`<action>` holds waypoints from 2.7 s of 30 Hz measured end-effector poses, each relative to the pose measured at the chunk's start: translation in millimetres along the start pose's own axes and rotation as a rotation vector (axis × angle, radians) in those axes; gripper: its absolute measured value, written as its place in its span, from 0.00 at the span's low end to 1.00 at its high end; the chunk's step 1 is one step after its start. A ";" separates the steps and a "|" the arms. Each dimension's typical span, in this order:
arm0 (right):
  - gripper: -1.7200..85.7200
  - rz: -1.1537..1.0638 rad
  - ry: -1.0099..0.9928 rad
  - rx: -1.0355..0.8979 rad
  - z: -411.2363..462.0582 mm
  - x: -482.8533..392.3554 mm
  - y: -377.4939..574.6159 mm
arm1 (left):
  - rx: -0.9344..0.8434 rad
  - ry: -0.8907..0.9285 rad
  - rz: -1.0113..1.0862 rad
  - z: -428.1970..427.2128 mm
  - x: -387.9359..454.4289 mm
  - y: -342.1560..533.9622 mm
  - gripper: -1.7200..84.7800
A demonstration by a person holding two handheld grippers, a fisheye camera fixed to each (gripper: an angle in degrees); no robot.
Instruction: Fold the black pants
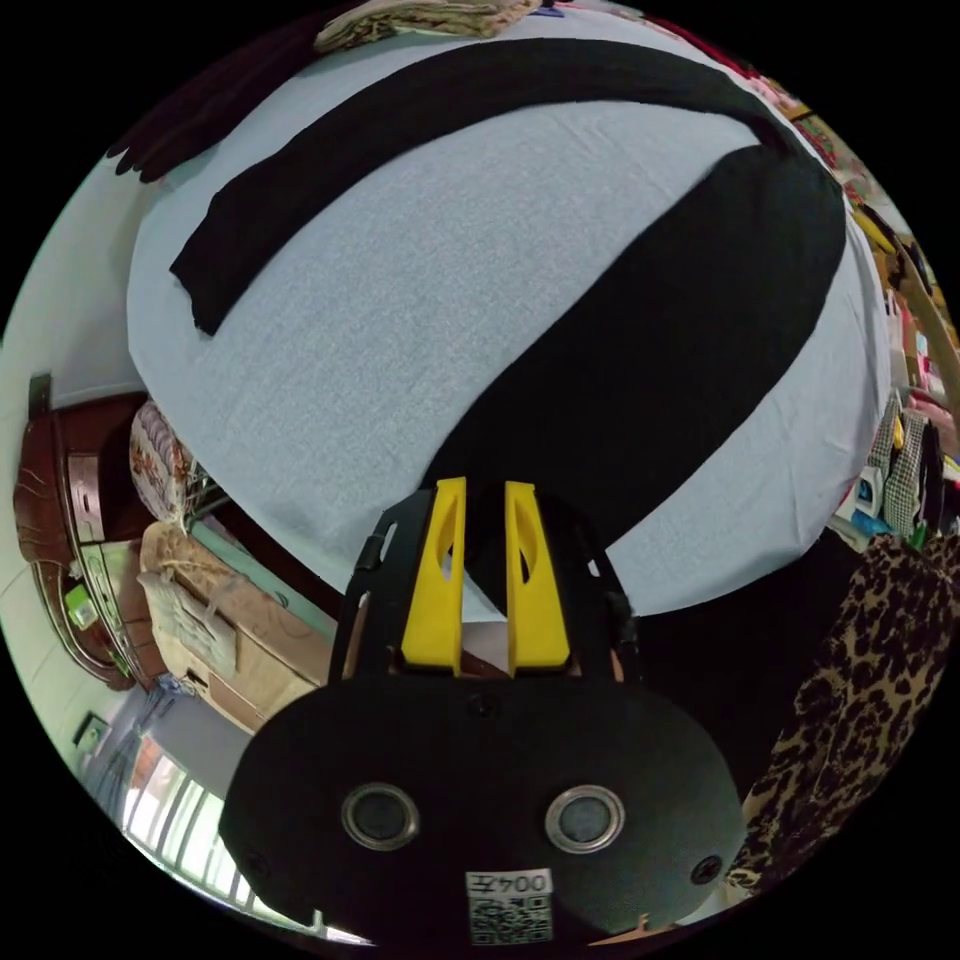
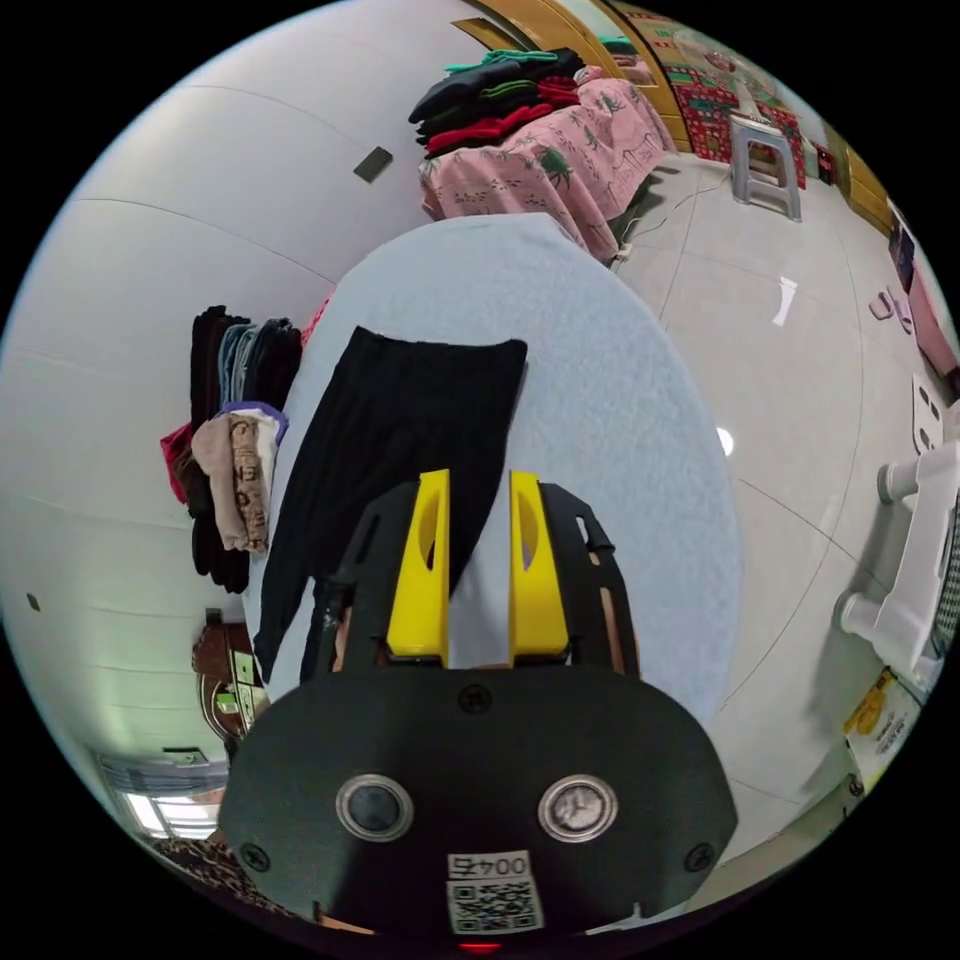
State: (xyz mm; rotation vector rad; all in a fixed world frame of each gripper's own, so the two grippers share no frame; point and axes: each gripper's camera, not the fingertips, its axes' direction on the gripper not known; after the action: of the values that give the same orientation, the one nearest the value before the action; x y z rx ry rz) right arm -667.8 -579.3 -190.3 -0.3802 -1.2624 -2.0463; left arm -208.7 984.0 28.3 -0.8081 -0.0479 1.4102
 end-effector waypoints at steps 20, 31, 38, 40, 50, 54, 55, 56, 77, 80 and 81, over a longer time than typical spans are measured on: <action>0.18 -0.769 0.026 -0.155 51.7 -177.9 168.3 | 0.033 -0.005 -0.137 -32.9 -14.9 -1.0 0.08; 0.11 -0.843 0.310 -0.027 95.1 -207.3 232.3 | 0.179 -0.013 -0.072 -50.2 -29.3 24.3 0.09; 0.10 -0.844 0.317 -0.026 100.1 -218.0 239.7 | 0.363 0.215 -0.117 -78.2 -75.5 34.0 0.11; 0.10 -0.845 0.321 -0.025 101.5 -220.5 241.1 | 0.456 0.177 -0.114 -93.2 -90.4 29.4 0.12; 0.11 -0.819 0.277 -0.040 106.8 -226.6 236.6 | 0.494 0.020 0.061 -158.3 -188.2 -74.2 0.15; 0.10 -0.817 0.278 -0.040 109.8 -229.7 234.1 | 0.425 -0.004 0.108 -159.8 -201.1 -110.8 0.16; 0.10 -0.813 0.275 -0.040 110.6 -230.3 232.5 | 0.410 -0.008 0.126 -160.2 -201.3 -120.3 0.16; 0.10 -0.809 0.272 -0.041 111.5 -230.8 230.7 | 0.388 -0.005 0.154 -159.5 -199.7 -129.3 0.16; 0.08 -0.812 0.300 -0.032 134.1 -252.0 182.3 | 0.358 0.007 0.311 -171.2 -126.2 -113.9 0.03; 0.08 -0.812 0.300 -0.032 137.7 -254.9 170.2 | 0.443 -0.042 0.312 -189.8 -99.8 -81.2 0.03; 0.08 -0.813 0.301 -0.032 138.6 -255.7 167.8 | 0.465 -0.054 0.307 -193.5 -94.0 -73.7 0.03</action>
State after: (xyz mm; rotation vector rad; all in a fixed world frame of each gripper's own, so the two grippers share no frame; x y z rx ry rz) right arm -383.6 -403.8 -156.9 0.5056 -1.3110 -2.6466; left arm -71.6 814.4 -36.0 -0.3997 0.3647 1.6469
